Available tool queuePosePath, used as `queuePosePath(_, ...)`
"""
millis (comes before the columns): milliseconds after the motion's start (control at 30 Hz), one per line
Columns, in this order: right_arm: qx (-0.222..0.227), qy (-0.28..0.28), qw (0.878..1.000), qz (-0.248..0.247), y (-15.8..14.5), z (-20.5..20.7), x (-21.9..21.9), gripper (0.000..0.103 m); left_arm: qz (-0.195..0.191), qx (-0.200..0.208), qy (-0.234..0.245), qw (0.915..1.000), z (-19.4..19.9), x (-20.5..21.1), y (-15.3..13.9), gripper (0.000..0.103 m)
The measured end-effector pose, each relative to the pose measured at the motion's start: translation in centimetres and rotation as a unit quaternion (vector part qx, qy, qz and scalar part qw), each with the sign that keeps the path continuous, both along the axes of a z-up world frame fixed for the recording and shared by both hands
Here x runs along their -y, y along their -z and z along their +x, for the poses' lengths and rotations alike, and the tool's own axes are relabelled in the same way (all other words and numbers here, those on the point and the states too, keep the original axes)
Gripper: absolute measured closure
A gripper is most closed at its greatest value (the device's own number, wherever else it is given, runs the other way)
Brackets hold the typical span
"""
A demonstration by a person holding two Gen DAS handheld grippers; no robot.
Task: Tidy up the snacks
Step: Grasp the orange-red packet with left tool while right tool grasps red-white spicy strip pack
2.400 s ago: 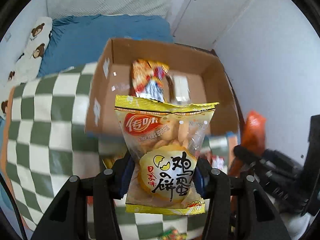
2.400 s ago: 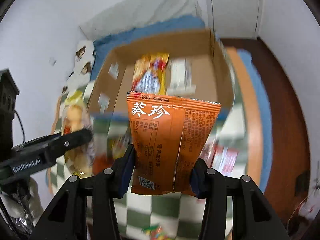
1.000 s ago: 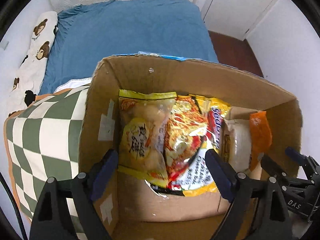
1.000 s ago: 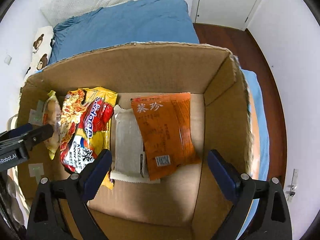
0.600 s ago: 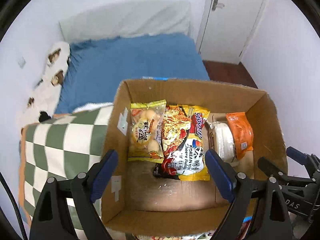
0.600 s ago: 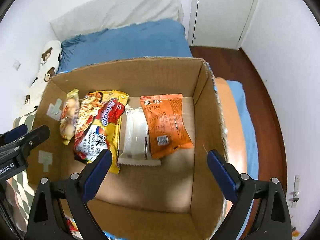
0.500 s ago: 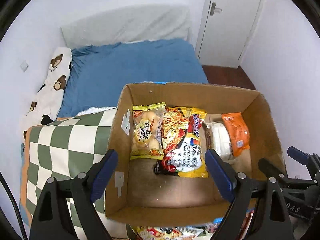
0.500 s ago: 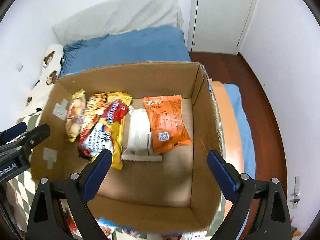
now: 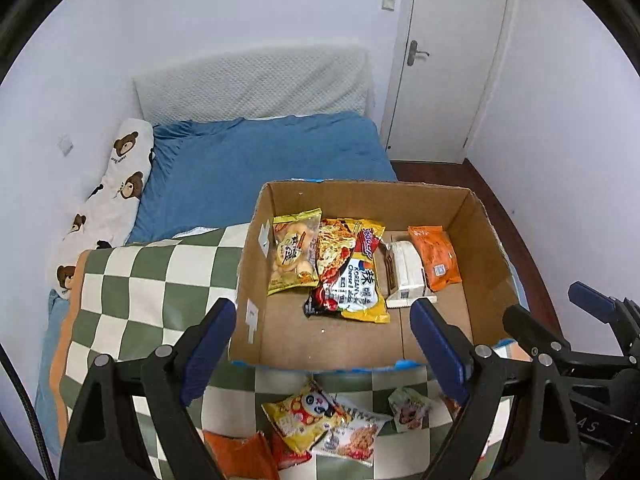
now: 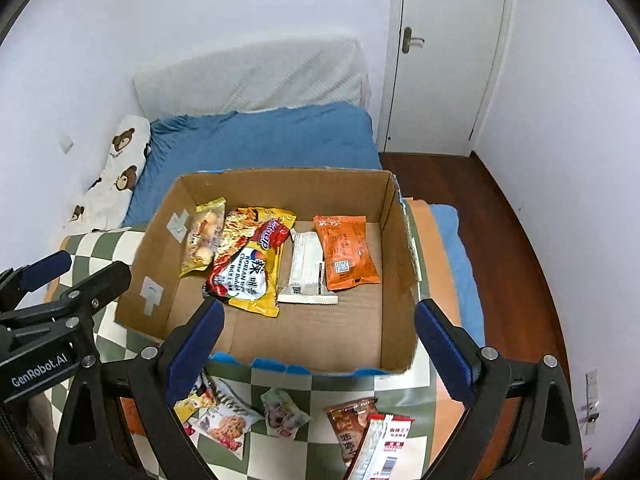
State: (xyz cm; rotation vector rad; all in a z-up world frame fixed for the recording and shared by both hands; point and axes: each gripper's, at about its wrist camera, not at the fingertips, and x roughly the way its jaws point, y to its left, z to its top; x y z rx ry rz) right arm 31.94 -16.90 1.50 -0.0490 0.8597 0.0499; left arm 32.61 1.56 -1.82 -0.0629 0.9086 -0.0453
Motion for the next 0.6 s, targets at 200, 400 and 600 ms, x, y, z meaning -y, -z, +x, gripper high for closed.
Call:
queuePosePath(200,0.01,0.0,1.0,0.018,-1.5,-3.1,0.0,0.005,-0.013,0.003,-0.004,0.9999,-2.8,-0.7,-0.9,0.014)
queuePosePath(400,-0.038,0.02,0.998,0.054,1.2,-6.0,1.5,0.005,-0.015,-0.041,-0.015,0.9989,-6.0,-2.8,2.4,0.014)
queuePosePath(600,-0.143,0.077,0.983,0.088,10.0,-8.0,5.0,0.005,0.02,-0.137,-0.032,0.9898,-8.4,-6.6,10.6,0.014)
